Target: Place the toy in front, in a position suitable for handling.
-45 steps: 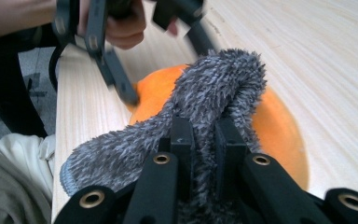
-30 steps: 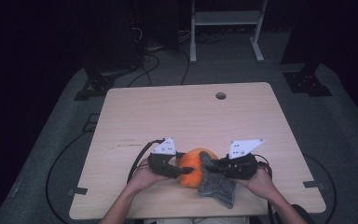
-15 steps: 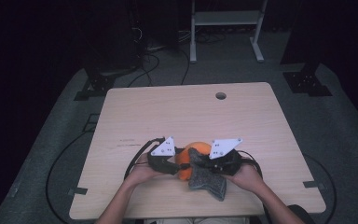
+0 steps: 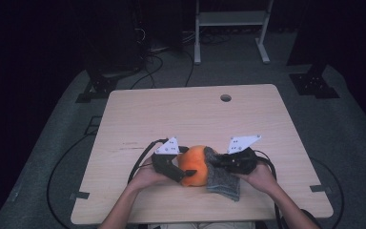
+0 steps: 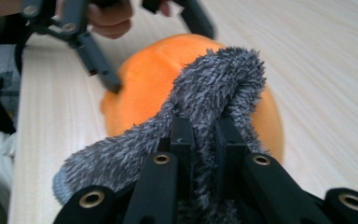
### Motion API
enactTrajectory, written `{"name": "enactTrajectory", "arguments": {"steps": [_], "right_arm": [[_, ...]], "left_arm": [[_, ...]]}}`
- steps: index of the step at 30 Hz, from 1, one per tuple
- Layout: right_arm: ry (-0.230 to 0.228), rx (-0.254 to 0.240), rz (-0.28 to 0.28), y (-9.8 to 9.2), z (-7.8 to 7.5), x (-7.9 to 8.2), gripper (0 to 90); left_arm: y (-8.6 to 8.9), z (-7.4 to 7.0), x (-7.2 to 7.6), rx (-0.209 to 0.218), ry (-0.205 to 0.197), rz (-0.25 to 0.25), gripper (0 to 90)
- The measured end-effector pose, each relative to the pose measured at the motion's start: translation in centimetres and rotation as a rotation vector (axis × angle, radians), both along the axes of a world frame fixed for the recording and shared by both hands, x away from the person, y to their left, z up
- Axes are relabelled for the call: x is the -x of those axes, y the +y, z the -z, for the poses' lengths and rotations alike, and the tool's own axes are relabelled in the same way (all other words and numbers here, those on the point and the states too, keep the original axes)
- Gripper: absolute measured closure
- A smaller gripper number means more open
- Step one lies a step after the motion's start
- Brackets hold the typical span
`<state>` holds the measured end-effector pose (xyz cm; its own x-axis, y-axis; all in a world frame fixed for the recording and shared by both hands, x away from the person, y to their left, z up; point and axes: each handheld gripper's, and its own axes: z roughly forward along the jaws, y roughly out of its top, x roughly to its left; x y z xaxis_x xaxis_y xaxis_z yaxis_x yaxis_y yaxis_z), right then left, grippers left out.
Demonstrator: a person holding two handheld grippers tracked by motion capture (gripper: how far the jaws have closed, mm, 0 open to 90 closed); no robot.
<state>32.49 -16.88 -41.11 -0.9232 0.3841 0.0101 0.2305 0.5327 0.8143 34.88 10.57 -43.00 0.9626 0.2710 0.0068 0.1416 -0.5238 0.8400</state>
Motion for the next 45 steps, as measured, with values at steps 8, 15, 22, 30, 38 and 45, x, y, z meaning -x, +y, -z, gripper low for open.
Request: {"name": "enactTrajectory", "arguments": {"steps": [8,15,22,30,38,45], "right_arm": [[0.049,0.064,0.039,-2.2,1.9,0.3,80.0],[0.052,-0.051,0.023,-3.4,0.1,0.4,79.9],[0.072,-0.086,0.004,-1.8,0.4,-1.1,80.2],[0.120,-0.024,0.040,-4.4,1.7,0.0,80.2],[0.131,-0.097,0.005,-2.6,0.9,-1.9,80.3],[0.174,-0.055,0.028,-4.1,2.7,-0.9,80.2]], "left_arm": [[0.6,0.4,0.2,0.005,-0.037,-0.001,30.4],[-0.1,0.5,0.9,0.008,-0.103,0.056,33.9],[0.4,0.8,0.9,0.024,-0.103,0.075,34.3],[0.3,0.8,0.9,0.039,-0.110,0.079,33.9],[0.4,0.8,0.9,0.036,-0.123,0.099,33.2],[0.2,0.8,0.1,0.042,-0.049,0.014,18.7]]}}
